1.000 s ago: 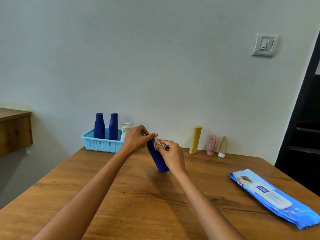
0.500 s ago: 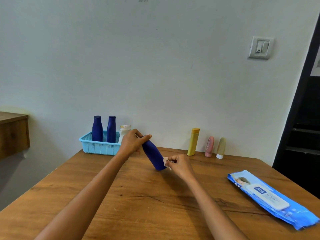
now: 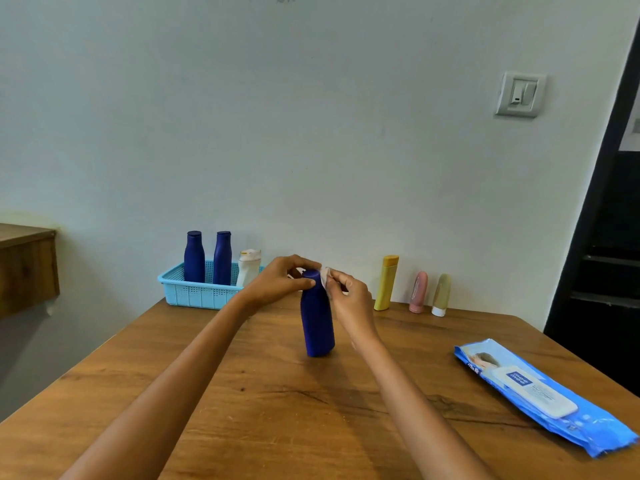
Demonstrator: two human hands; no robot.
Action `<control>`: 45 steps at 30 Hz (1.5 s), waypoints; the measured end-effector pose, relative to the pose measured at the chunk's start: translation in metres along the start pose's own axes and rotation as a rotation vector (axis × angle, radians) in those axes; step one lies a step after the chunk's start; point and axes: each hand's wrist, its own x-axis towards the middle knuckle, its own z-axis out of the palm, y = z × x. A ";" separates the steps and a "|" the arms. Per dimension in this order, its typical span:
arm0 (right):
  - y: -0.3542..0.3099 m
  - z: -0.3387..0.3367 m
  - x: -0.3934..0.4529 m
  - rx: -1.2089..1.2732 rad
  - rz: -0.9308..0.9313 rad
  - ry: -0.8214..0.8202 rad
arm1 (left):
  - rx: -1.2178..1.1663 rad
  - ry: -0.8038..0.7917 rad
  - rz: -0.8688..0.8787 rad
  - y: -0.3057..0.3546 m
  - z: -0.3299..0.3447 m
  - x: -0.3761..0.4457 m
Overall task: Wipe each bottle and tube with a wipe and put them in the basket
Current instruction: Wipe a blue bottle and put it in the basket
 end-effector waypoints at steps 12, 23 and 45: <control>0.035 -0.011 -0.011 0.018 0.175 -0.280 | -0.003 0.011 -0.027 -0.004 -0.011 0.000; 0.007 -0.004 -0.009 0.049 -0.001 -0.231 | -0.069 0.058 -0.087 -0.003 -0.008 0.002; -0.015 0.016 -0.011 0.065 0.056 -0.055 | -0.060 0.092 -0.046 -0.010 -0.005 0.002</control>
